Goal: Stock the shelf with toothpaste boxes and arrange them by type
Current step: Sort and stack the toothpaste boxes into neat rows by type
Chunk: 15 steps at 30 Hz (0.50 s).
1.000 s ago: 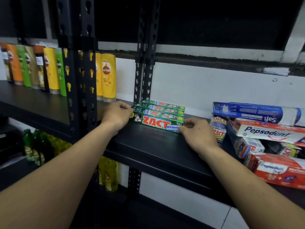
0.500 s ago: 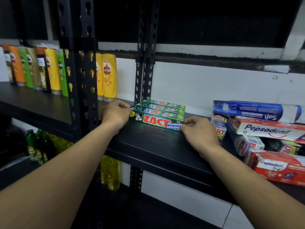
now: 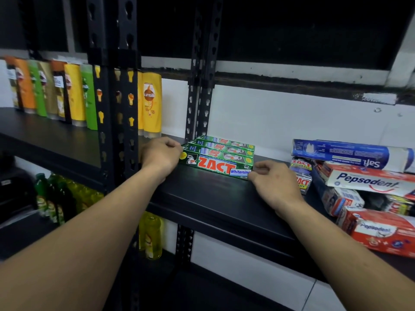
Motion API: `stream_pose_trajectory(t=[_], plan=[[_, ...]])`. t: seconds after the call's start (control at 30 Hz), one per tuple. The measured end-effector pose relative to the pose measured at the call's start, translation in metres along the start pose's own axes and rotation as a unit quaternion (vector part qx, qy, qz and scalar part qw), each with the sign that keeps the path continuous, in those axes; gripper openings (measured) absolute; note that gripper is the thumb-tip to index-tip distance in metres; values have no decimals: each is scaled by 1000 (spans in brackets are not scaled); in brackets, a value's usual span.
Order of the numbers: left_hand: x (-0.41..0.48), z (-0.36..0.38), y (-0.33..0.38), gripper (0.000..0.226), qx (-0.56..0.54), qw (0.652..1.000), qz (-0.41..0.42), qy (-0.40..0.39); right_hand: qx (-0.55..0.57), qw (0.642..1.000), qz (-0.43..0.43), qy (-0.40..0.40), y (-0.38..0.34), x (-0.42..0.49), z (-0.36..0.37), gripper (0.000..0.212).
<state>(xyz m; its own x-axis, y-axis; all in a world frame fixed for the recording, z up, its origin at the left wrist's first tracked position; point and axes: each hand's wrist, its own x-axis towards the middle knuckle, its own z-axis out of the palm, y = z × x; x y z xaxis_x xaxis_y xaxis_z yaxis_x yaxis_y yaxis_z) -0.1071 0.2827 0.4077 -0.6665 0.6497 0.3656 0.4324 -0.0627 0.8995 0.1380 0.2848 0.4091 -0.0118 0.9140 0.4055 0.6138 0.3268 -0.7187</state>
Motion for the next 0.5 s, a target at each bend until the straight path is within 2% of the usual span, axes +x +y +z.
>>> stream_pose_trajectory(t=[0.5], plan=[[0, -3, -1, 26, -31, 999, -12, -20, 17, 1000, -1, -21, 6, 1, 2, 36]])
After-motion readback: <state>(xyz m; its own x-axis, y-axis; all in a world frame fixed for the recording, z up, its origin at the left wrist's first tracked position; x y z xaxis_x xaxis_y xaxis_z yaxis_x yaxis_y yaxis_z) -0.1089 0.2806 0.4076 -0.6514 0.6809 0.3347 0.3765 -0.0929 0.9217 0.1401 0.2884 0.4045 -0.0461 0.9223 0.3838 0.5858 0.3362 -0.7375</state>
